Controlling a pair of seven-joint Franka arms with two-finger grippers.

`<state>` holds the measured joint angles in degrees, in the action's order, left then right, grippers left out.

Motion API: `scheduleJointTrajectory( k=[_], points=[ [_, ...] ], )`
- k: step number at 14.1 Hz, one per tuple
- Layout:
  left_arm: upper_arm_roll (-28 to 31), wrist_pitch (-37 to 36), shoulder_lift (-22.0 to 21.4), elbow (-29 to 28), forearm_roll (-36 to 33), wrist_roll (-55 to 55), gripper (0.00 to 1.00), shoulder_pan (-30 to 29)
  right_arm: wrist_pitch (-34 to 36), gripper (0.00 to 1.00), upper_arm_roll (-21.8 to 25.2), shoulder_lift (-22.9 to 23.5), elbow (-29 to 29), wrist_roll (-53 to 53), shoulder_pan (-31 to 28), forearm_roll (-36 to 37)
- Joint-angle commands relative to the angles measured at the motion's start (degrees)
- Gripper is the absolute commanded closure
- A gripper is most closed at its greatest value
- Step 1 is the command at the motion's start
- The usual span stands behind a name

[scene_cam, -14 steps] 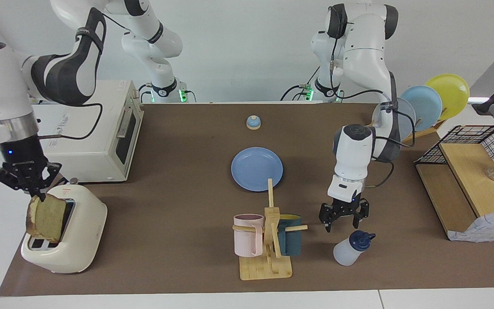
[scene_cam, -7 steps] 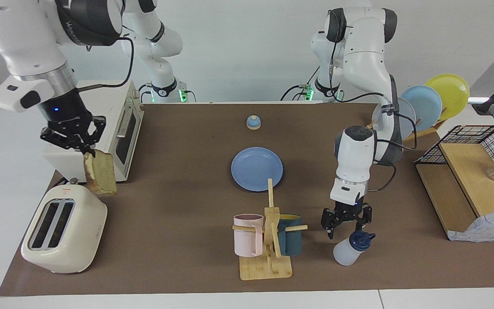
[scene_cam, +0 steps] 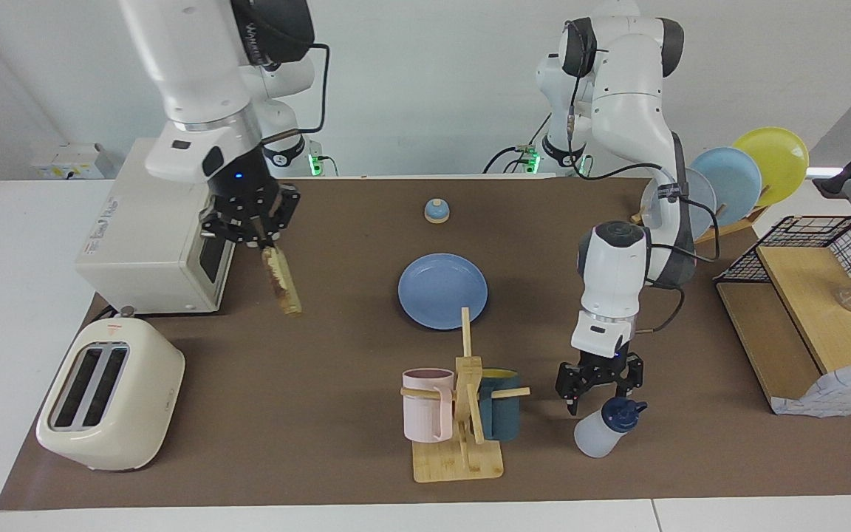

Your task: Put bread on plate and add seasoning

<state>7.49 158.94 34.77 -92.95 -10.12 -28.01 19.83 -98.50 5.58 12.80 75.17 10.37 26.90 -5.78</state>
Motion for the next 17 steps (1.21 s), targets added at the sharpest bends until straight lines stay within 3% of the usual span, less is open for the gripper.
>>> scheduleJointTrajectory(
  k=[1, 3, 4, 7, 12, 17],
  points=[
    [0.16, 1.02, 2.06, 2.51, -1.22, -0.65, 0.0, -0.58, -10.62, 1.0, -0.13, -8.64, 17.48, 4.39, 3.67, -3.79],
    [0.16, 1.11, 2.23, 2.86, -1.48, -0.65, 0.0, -0.41, -21.68, 1.0, -0.13, -12.26, 28.22, 6.84, 6.57, -3.89],
    [0.16, 1.54, 2.23, 2.86, -1.48, -0.65, 0.0, -0.32, -24.52, 1.0, -0.13, -12.19, 30.27, 9.73, 8.68, -3.89],
    [0.16, 1.98, 3.28, 3.47, -1.39, -0.56, 0.0, -0.41, -32.79, 1.0, -0.13, -8.77, 32.05, 18.18, 14.57, -3.89],
    [0.07, 3.48, 4.25, 4.8, -1.04, -0.65, 0.0, -0.49, -43.69, 1.0, -0.13, -5.34, 36.97, 18.46, 17.74, -3.89],
    [-0.02, 4.88, 4.61, 4.8, -0.87, -0.91, 0.0, -0.67, -47.05, 1.0, -0.13, -6.04, 41.28, 18.28, 18.98, -3.89]
  ],
)
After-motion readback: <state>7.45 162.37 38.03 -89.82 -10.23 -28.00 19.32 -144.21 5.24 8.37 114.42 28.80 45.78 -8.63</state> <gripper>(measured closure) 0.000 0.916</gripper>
